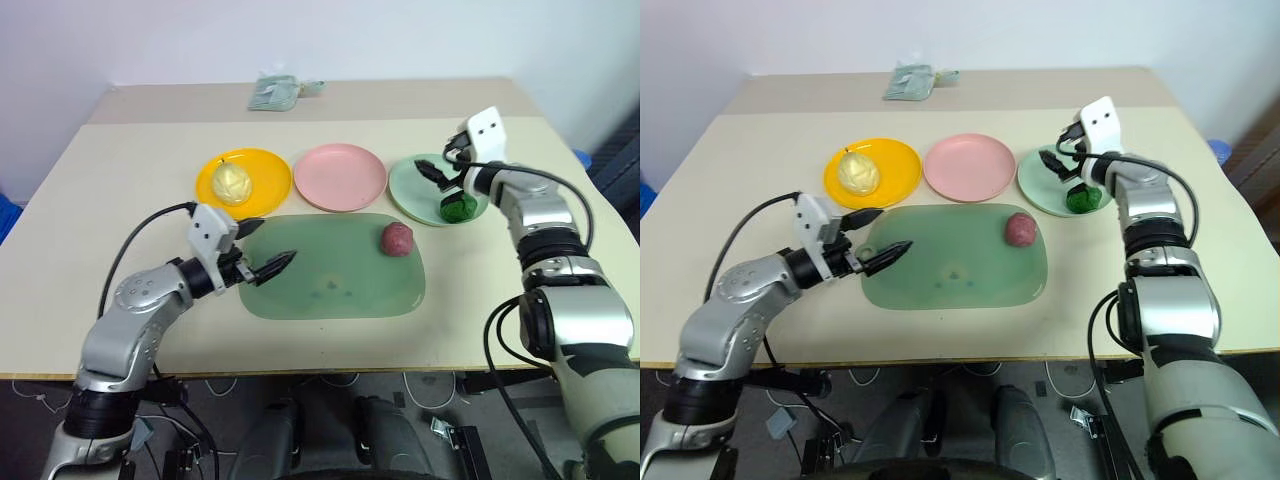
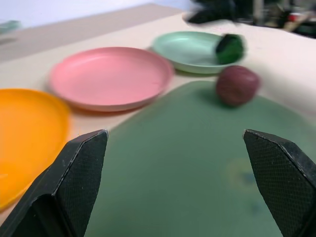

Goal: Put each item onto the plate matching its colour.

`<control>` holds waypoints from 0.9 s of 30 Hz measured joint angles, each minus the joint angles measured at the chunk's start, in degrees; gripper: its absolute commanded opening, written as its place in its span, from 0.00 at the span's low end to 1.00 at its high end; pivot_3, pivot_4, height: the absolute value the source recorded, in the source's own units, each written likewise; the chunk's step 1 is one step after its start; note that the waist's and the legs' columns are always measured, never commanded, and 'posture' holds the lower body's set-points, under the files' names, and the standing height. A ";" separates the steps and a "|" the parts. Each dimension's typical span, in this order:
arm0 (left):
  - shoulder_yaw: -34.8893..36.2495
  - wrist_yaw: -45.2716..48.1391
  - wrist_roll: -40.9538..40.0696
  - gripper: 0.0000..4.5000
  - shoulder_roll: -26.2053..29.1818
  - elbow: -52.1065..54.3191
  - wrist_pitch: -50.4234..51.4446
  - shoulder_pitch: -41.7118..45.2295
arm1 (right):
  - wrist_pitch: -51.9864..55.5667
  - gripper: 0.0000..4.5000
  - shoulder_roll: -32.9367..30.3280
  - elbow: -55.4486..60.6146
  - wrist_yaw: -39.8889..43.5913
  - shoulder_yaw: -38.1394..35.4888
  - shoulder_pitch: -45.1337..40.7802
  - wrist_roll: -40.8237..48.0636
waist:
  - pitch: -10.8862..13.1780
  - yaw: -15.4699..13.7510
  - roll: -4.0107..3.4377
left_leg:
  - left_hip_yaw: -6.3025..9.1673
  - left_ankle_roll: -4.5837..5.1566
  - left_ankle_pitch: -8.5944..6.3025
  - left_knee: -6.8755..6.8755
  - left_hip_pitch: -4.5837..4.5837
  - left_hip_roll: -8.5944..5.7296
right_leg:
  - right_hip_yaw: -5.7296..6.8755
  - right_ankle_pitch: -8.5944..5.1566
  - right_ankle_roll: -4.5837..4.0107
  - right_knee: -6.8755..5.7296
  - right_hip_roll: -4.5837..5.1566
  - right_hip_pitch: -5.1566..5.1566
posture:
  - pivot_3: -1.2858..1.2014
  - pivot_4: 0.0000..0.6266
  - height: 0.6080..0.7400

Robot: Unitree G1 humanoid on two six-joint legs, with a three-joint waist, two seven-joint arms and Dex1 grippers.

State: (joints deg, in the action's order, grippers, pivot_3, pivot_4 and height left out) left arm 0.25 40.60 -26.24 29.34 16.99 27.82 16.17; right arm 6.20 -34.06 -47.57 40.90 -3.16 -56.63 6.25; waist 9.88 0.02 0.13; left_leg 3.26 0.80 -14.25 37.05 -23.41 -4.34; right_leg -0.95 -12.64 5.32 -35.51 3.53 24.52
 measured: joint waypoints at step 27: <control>-13.02 15.35 13.53 1.00 -17.53 -46.32 -13.83 32.03 | 33.56 0.99 -9.27 84.16 5.48 -37.76 74.73 30.06 | 0.05 -0.90 0.09 | -0.04 0.07 -0.03 0.23 -0.01 0.04 | -0.01 -0.01 0.06 0.00 0.00 -0.10 | 0.52 0.24 1.00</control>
State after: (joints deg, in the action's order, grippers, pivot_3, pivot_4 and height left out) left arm -12.78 55.94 -12.71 11.81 -29.33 14.00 48.19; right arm 39.77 -43.34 36.60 46.38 -40.92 18.10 36.31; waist 9.93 -0.88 0.22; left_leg 3.22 0.87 -14.27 37.27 -23.42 -4.30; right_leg -0.96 -12.65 5.38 -35.52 3.53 24.41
